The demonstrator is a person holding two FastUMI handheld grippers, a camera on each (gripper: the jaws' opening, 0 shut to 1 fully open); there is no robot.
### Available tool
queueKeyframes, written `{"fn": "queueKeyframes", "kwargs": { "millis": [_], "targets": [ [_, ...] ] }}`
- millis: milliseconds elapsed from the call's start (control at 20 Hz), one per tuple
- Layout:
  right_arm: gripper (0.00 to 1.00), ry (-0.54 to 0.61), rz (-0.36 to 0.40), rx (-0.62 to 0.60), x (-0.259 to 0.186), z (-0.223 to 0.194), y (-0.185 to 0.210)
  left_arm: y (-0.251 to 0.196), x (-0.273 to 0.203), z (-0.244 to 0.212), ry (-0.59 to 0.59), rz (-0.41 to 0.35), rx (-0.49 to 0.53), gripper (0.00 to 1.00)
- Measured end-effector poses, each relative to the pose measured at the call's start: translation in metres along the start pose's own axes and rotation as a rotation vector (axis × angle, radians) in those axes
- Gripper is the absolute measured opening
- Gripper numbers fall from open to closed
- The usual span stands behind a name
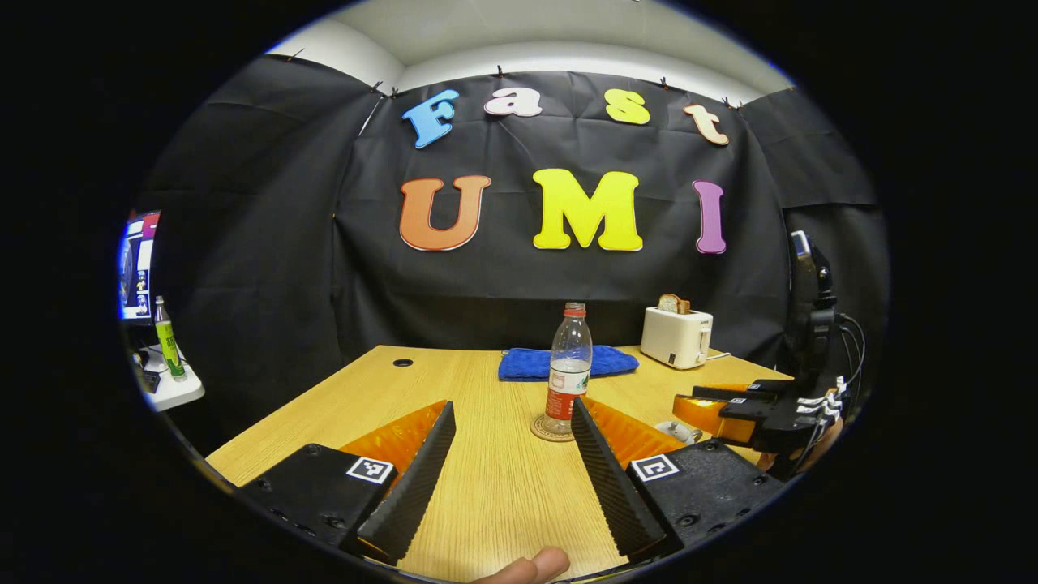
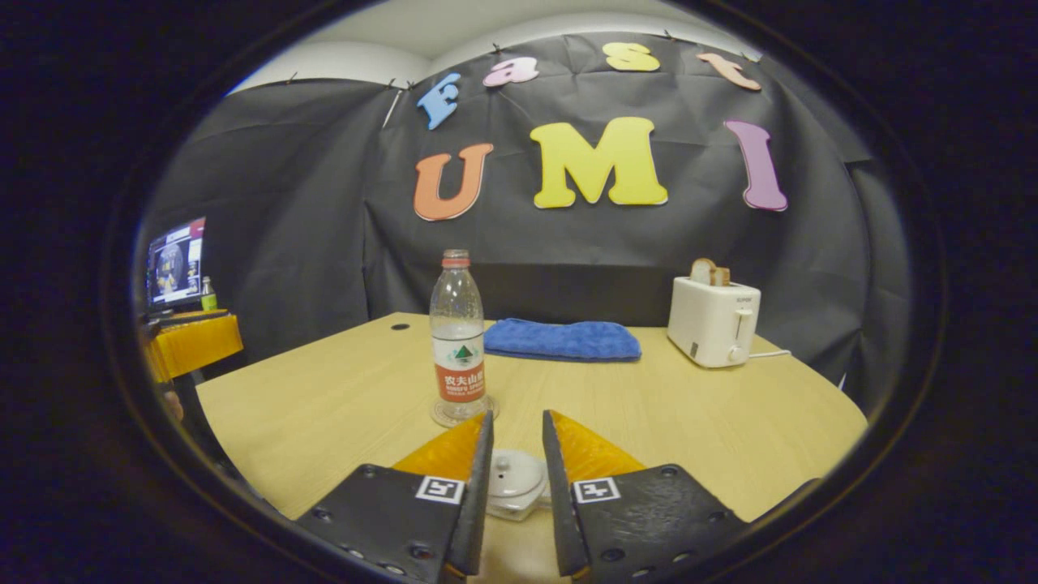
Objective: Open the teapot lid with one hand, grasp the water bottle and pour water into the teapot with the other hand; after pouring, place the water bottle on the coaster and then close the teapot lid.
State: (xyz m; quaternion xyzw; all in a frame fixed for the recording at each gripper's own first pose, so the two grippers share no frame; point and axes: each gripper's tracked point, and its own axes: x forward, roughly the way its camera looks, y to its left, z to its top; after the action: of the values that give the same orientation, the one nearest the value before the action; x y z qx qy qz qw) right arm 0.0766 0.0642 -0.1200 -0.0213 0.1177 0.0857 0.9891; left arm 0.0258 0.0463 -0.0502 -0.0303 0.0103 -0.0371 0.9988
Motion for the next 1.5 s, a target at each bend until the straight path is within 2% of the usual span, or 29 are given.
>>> {"fn": "queueKeyframes", "kwargs": {
  "millis": [50,150,300,400,450,500,700,1000,1250,1400,1500],
  "targets": [
    [0.46,-0.014,-0.009,0.002,-0.007,0.005,-0.005,-0.005,0.001,-0.001,0.011,-0.012,-0.007,0.91],
    [0.55,-0.049,-0.029,-0.001,-0.022,0.02,-0.014,-0.018,-0.004,-0.003,0.04,-0.046,-0.038,0.91],
    [0.68,-0.081,-0.058,-0.009,-0.043,0.039,-0.029,-0.029,-0.01,0.005,0.045,-0.052,-0.056,0.92],
    [0.81,-0.103,-0.067,-0.02,-0.057,0.051,-0.035,-0.034,-0.013,0.008,0.048,-0.05,-0.054,0.98],
    [0.96,-0.115,-0.083,-0.028,-0.066,0.055,-0.042,-0.035,-0.015,0.009,0.05,-0.05,-0.054,0.99],
    [0.99,-0.128,-0.097,-0.035,-0.073,0.061,-0.048,-0.036,-0.016,0.01,0.052,-0.044,-0.057,0.99],
    [0.96,-0.163,-0.15,-0.05,-0.101,0.076,-0.068,-0.032,-0.02,0.016,0.041,-0.002,-0.058,0.99],
    [0.98,-0.162,-0.215,-0.057,-0.137,0.073,-0.091,-0.028,-0.024,0.019,0.028,0.051,-0.022,0.99],
    [0.97,-0.145,-0.236,-0.035,-0.153,0.069,-0.092,-0.036,-0.022,0.005,0.058,0.043,-0.036,0.99],
    [0.98,-0.162,-0.247,-0.046,-0.154,0.072,-0.093,-0.041,-0.023,0.001,0.061,0.029,0.012,0.99],
    [0.96,-0.159,-0.243,-0.036,-0.152,0.07,-0.092,-0.038,-0.02,0.002,0.056,0.048,0.039,0.99]
  ]
}}
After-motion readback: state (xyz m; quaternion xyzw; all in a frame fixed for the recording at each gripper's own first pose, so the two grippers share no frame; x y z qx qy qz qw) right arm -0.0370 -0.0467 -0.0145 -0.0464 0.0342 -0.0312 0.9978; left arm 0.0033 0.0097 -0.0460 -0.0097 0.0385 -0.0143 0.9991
